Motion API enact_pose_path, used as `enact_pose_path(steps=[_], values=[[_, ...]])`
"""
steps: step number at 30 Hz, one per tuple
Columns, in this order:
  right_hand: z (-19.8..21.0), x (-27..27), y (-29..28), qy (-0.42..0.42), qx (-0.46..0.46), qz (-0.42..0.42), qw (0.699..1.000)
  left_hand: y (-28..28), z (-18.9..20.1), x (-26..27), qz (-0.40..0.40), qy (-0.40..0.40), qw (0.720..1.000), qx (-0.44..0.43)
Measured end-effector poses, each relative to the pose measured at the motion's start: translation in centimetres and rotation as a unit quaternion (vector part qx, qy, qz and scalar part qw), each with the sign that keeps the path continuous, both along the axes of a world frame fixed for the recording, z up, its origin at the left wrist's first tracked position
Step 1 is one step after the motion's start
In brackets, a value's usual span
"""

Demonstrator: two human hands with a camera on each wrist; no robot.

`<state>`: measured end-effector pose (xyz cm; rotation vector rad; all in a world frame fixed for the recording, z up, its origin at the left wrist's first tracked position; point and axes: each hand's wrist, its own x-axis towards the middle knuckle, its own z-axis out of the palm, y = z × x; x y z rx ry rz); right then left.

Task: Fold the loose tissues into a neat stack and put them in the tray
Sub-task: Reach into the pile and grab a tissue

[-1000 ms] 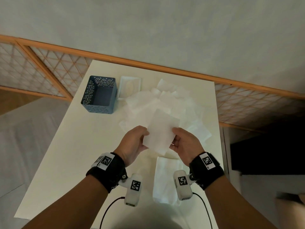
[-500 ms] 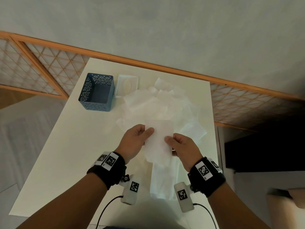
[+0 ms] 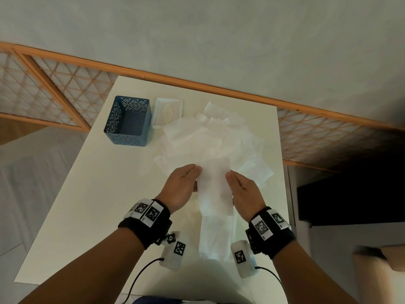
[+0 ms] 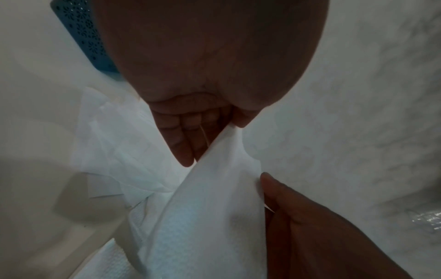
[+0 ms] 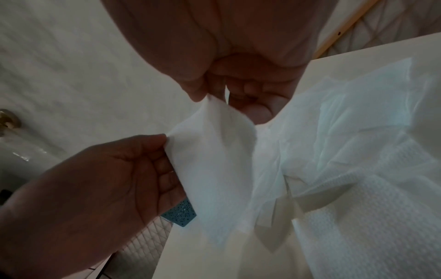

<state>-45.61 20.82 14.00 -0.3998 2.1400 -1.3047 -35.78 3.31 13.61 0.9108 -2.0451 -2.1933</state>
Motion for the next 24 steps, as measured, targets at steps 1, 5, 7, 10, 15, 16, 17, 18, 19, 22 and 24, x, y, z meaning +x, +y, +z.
enact_pose_path(steps=[1,5,7,10,15,16,17,18,19,22,24], values=[[0.0,0.0,0.0,0.002,0.000,-0.003,1.000,0.1,0.2,0.0,0.003,0.002,1.000,0.016],[0.1,0.0,0.0,-0.023,-0.008,-0.024,0.999,0.0,0.4,-0.2,0.011,0.010,0.999,0.046],[0.0,0.0,-0.1,-0.022,-0.003,-0.024,0.999,-0.1,0.3,-0.3,0.013,0.001,0.997,0.070],[-0.2,0.3,0.0,-0.048,-0.014,-0.041,0.998,0.1,0.1,-0.5,0.021,-0.020,0.994,0.102],[-0.7,0.8,0.5,-0.101,-0.017,-0.089,0.991,1.0,-1.4,-0.4,0.015,-0.038,0.999,0.021],[-1.0,1.0,0.8,-0.103,-0.012,-0.096,0.990,1.1,-2.0,-0.4,0.015,-0.045,0.999,0.007],[-1.2,1.2,1.1,-0.106,-0.005,-0.103,0.989,1.3,-2.4,-0.3,0.013,-0.052,0.999,0.000],[-1.4,1.4,1.4,-0.111,0.002,-0.110,0.988,1.4,-2.8,-0.3,0.011,-0.056,0.998,-0.001],[-1.5,1.7,1.7,-0.119,0.006,-0.118,0.986,1.6,-3.1,-0.2,0.006,-0.060,0.998,-0.003],[-2.2,2.7,2.6,-0.160,-0.006,-0.158,0.974,2.1,-4.2,0.0,-0.022,-0.066,0.997,-0.028],[-2.9,3.4,3.5,-0.175,-0.006,-0.181,0.968,2.5,-4.8,0.0,-0.042,-0.072,0.995,-0.056]])
